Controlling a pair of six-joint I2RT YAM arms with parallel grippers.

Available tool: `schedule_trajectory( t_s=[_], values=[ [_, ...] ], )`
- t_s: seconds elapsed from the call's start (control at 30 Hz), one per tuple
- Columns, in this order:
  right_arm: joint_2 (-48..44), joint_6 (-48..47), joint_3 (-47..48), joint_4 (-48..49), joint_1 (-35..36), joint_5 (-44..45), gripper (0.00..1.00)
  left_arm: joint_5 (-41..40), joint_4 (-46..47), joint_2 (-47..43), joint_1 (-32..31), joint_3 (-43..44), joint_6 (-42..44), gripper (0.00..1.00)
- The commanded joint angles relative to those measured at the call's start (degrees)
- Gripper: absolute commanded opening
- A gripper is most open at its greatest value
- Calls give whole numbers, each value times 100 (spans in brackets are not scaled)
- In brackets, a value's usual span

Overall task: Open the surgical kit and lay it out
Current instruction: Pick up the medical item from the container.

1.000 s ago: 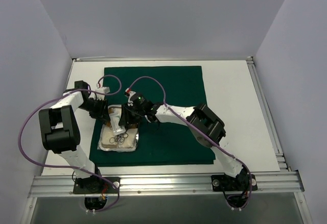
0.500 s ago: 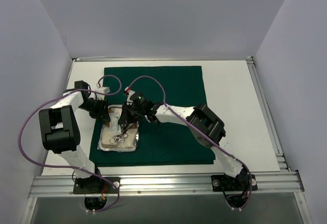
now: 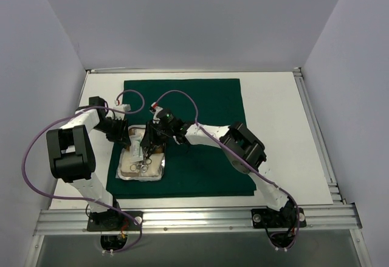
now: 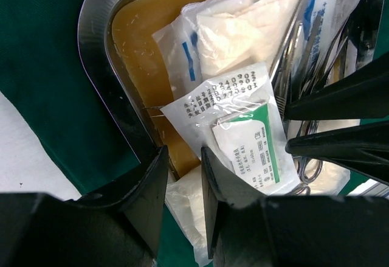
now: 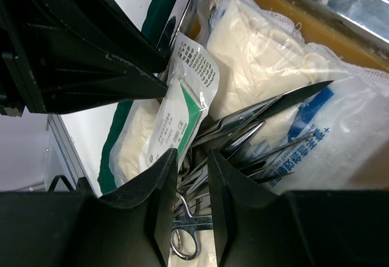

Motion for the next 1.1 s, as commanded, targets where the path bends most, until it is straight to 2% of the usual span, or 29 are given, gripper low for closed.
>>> schedule_trajectory(
  t_s=[0.0, 0.43, 0.57, 0.67, 0.77, 1.07],
  values=[
    [204, -23, 229, -68, -11, 67, 24, 58, 131, 53, -25, 10, -10, 37],
    [538, 118, 572, 3, 33, -30, 23, 180, 123, 62, -34, 18, 8, 37],
    [503, 118, 485, -15, 25, -48, 15, 233, 105, 18, -34, 10, 34, 37],
    [389, 135, 361, 11, -2, -21, 4, 233, 105, -8, -34, 1, 43, 37],
    [214, 127, 256, 29, -28, 14, 0, 216, 61, -43, -25, 27, 61, 37],
    [-366, 4, 203, -120, -177, -100, 0, 426, -729, -413, 150, 598, 359, 44]
  ],
)
